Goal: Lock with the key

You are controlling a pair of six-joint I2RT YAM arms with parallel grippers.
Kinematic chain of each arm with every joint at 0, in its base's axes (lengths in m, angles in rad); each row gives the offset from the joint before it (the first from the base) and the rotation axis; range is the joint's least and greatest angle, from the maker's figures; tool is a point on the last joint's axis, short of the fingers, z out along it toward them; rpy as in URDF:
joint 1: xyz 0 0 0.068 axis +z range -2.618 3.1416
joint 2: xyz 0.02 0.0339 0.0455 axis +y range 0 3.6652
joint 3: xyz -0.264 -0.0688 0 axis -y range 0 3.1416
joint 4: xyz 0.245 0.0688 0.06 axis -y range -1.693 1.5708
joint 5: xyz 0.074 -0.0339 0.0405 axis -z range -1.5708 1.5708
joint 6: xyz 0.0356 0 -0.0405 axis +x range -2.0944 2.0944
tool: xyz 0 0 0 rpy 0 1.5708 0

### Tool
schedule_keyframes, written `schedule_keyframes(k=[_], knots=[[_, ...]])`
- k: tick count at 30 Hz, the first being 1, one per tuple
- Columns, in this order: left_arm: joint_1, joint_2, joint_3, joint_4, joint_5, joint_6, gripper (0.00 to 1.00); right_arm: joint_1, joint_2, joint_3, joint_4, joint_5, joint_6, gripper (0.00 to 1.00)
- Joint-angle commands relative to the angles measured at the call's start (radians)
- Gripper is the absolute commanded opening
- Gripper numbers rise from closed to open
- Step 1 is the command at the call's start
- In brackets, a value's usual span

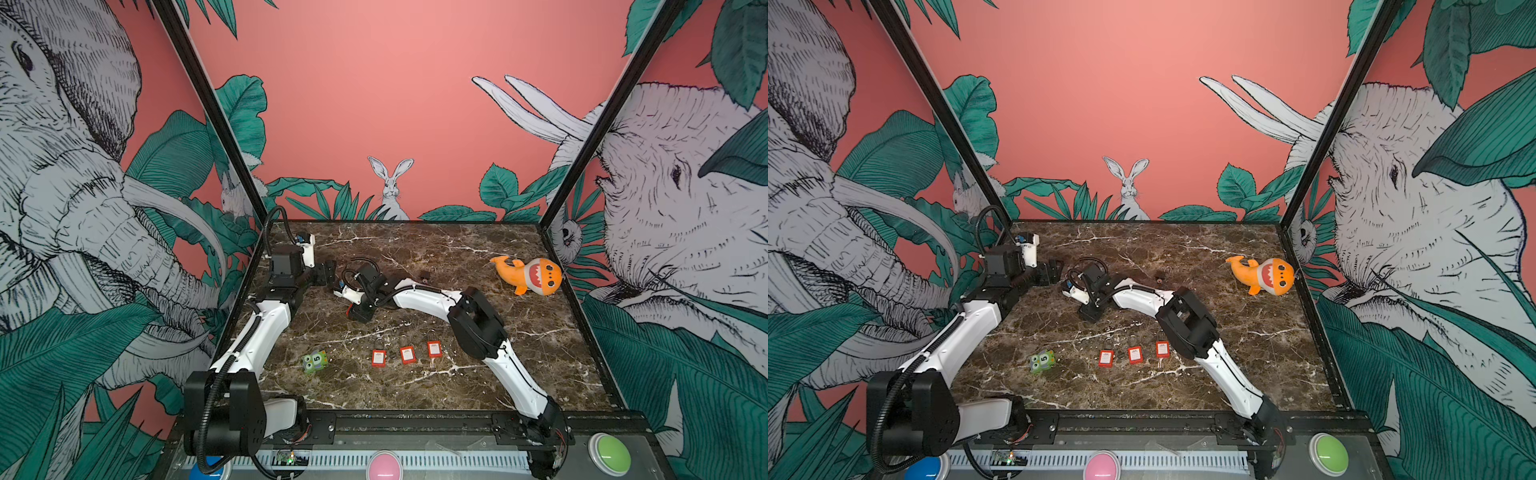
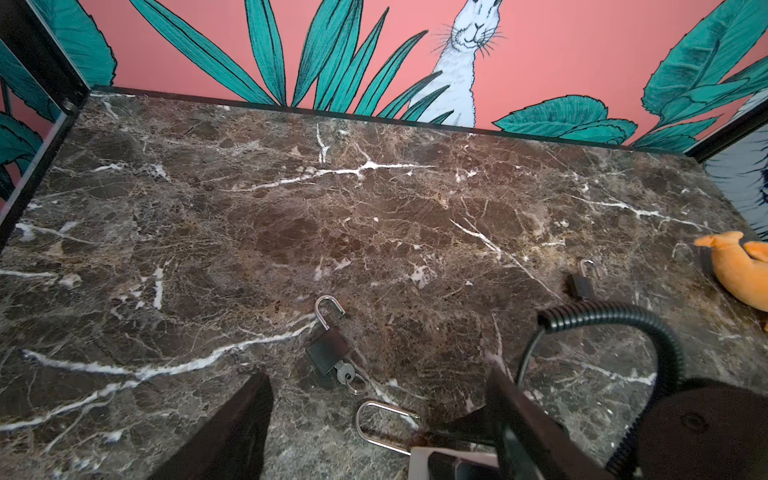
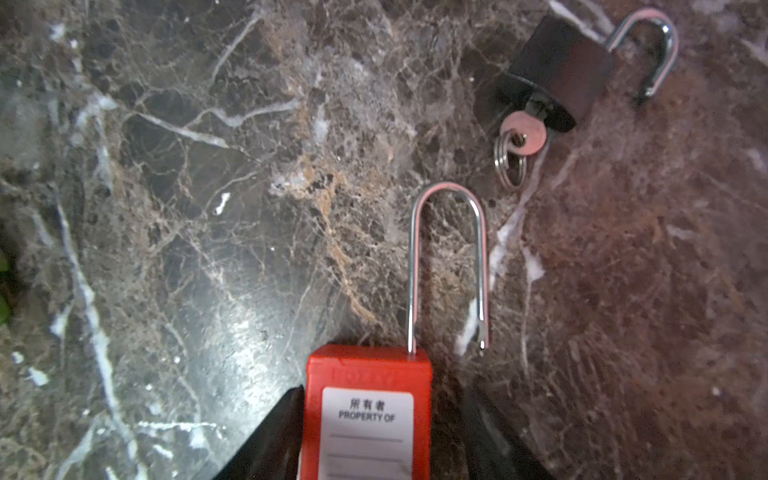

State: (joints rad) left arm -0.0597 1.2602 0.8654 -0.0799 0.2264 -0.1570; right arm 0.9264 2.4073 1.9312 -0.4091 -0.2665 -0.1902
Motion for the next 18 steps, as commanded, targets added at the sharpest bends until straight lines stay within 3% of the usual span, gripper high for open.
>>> schedule_keyframes(k=[1,12,15,18], knots=[[0.004,-0.028,0.021,-0.024,0.017,0.014,0.80,0.007,0.011,0.004,-0.010,0.017,-0.013,0.51],[0.004,-0.055,0.008,0.008,0.044,0.037,0.75,0.007,-0.175,-0.200,0.153,0.028,-0.079,0.32],[0.004,-0.067,0.001,0.052,0.121,0.068,0.71,-0.016,-0.264,-0.275,0.179,0.007,-0.104,0.30],[0.004,-0.080,-0.014,0.093,0.214,0.131,0.69,-0.074,-0.366,-0.371,0.212,-0.085,-0.110,0.27]])
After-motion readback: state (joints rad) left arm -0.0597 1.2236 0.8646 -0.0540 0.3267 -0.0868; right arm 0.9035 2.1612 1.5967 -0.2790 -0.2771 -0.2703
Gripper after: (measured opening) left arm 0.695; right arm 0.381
